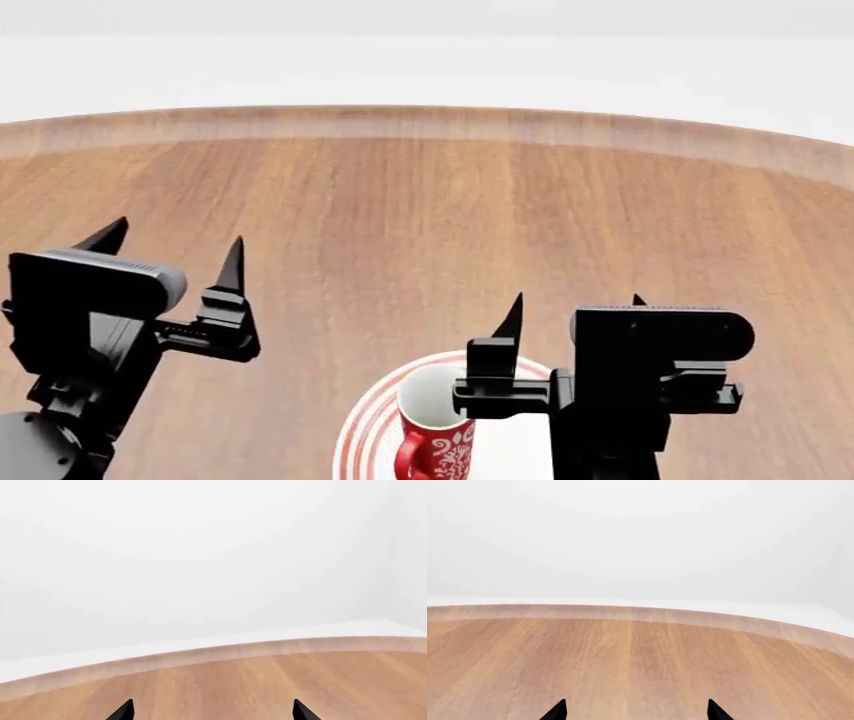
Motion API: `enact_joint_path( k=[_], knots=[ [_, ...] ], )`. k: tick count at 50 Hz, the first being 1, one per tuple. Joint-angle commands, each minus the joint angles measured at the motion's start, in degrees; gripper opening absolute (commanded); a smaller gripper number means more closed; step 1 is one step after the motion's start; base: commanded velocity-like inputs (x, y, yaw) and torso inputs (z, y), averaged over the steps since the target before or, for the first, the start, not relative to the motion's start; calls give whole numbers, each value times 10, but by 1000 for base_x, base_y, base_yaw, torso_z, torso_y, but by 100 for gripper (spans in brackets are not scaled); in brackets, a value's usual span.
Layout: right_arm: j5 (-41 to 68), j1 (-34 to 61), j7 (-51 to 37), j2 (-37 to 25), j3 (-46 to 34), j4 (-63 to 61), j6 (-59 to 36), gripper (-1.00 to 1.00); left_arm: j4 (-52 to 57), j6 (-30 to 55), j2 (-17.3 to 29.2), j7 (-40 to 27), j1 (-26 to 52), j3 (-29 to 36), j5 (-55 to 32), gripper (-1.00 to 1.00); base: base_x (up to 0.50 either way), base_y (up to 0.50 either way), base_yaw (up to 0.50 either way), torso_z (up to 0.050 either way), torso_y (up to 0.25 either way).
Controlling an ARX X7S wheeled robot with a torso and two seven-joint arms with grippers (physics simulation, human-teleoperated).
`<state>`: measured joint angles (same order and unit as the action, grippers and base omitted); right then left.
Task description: Pick up the red mug and put it on the plate
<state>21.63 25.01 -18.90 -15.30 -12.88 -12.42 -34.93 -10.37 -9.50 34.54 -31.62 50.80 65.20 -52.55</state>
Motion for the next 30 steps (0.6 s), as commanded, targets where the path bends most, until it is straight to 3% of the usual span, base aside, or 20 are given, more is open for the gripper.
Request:
enact_joint_path(
  k=[1, 30],
  knots=[
    [2, -1, -2, -2, -2, -2, 2, 100, 14, -1, 4, -18, -4, -1, 8, 100, 0, 0, 0, 0, 0],
    [11, 2, -11, -8, -3, -26, -6, 100, 39, 10, 13, -25, 3, -1, 15, 100, 0, 0, 0, 0, 0]
  ],
)
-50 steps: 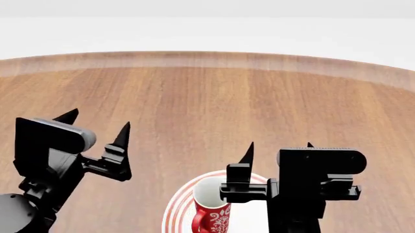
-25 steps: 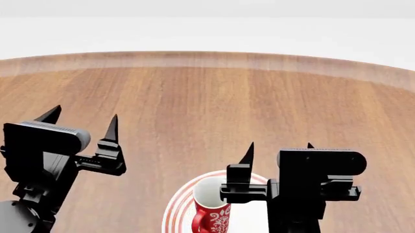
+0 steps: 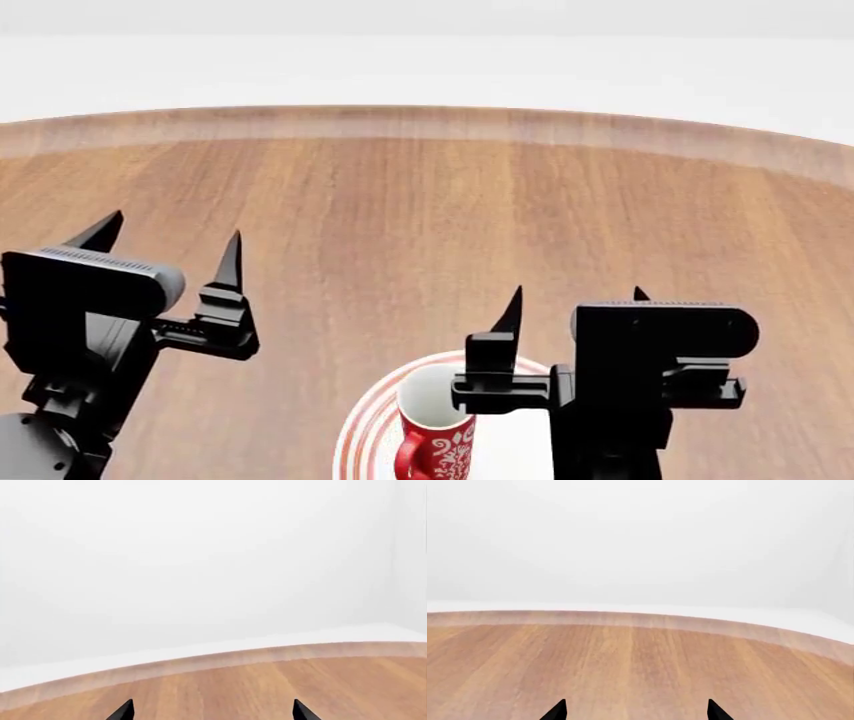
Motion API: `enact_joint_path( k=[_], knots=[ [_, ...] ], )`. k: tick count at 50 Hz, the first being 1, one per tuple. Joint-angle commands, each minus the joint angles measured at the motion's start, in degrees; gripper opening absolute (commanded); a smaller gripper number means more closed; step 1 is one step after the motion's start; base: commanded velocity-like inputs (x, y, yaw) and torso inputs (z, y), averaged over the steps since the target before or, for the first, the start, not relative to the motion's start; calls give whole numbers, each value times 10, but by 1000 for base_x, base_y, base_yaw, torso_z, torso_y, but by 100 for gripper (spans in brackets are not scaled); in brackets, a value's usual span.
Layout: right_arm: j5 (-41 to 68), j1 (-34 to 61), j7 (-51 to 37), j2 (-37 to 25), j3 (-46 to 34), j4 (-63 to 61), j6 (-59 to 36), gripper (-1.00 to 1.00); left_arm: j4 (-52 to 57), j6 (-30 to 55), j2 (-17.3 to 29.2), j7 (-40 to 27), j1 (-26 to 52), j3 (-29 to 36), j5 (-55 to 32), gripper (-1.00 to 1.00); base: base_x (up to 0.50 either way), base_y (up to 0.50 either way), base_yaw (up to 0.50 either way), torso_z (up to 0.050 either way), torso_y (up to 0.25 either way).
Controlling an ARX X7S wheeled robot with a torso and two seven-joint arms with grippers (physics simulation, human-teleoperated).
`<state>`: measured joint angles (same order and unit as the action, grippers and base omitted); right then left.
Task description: Pick up the red mug and put it on the plate
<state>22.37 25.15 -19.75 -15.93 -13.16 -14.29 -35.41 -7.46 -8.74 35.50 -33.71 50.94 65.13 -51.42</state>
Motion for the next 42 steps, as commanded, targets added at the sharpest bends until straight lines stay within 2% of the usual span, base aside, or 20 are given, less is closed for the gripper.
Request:
enact_joint_path(
  k=[1, 42],
  knots=[
    [5, -1, -2, -2, 1, -14, 3, 100, 15, 3, 6, -5, 3, -1, 3, 100, 0, 0, 0, 0, 0],
    [45, 10, -37, -23, 28, -143, -43, 100, 160, 55, 50, -71, 40, 3, 39, 100, 0, 0, 0, 0, 0]
  ],
)
